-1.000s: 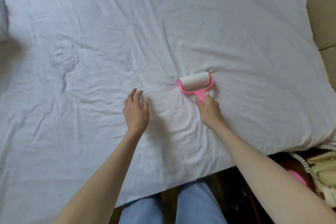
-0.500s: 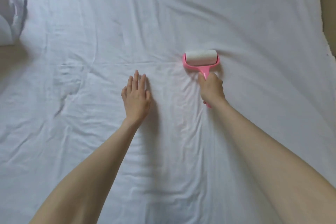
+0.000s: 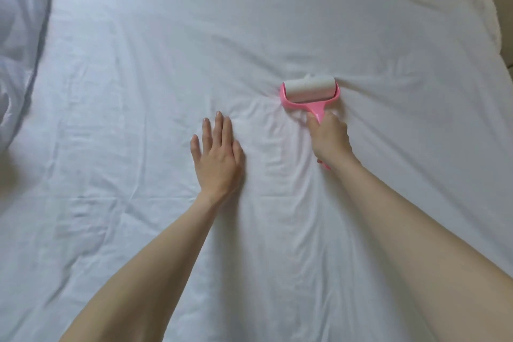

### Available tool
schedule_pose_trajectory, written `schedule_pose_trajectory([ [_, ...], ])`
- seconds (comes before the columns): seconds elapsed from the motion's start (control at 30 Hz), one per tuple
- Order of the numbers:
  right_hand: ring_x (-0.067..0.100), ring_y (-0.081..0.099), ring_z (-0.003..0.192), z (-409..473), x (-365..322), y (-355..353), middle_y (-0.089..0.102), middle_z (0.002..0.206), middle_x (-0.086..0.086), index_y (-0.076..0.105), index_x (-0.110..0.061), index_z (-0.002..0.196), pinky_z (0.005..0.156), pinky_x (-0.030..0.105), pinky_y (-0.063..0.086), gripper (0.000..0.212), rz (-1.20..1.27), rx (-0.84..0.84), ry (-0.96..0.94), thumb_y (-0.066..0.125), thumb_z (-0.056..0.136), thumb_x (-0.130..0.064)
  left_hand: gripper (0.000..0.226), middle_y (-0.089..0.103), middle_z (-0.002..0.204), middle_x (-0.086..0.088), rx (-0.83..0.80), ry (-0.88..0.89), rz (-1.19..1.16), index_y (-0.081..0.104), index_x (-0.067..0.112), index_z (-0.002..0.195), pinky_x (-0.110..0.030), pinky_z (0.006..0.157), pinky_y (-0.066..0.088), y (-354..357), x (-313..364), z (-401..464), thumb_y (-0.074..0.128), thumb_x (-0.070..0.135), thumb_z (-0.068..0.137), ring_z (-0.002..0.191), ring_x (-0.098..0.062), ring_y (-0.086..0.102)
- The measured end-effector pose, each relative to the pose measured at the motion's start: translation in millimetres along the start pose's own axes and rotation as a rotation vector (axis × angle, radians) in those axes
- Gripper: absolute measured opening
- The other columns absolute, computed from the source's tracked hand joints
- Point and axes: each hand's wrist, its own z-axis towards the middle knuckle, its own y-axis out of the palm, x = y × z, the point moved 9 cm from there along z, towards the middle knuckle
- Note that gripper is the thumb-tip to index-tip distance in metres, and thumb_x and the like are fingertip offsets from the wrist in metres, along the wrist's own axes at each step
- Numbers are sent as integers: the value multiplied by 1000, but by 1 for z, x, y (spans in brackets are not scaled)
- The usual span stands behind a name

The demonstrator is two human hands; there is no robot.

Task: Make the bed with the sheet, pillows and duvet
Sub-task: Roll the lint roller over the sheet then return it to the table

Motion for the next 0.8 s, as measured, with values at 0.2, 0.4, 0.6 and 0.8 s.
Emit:
schedule_pose_trajectory([
  [0.2, 43, 60, 99, 64, -51, -4, 59, 115, 22, 51, -6, 113, 80, 47, 51, 46, -7, 55, -69, 39, 98, -47, 58, 18, 159, 8, 48, 7, 42, 24, 21, 152, -42, 114, 7, 6, -2, 0, 19, 31, 95, 148, -19, 14],
  [0.4, 43, 61, 97, 107, -91, -7, 59, 115, 24, 52, 1, 114, 78, 44, 51, 49, -11, 102, -132, 39, 99, -44, 58, 21, 159, 6, 69, 15, 54, 27, 19, 151, -44, 114, 12, 9, -2, -1, 22, 31, 95, 147, -20, 17],
  [0.6, 40, 62, 93, 136, -110, -7, 59, 117, 21, 53, -3, 116, 69, 39, 50, 45, -18, 107, -151, 39, 99, -42, 59, 22, 158, 5, 82, 21, 71, 28, 18, 151, -45, 114, 14, 10, -2, 0, 23, 30, 93, 147, -20, 19],
  [0.8, 38, 61, 101, 149, -137, -10, 58, 120, 19, 54, -5, 119, 77, 35, 45, 46, 15, 85, -185, 39, 98, -43, 61, 21, 159, 3, 61, 20, 88, 25, 16, 152, -47, 114, 13, 15, -1, 1, 23, 30, 92, 147, -21, 16],
])
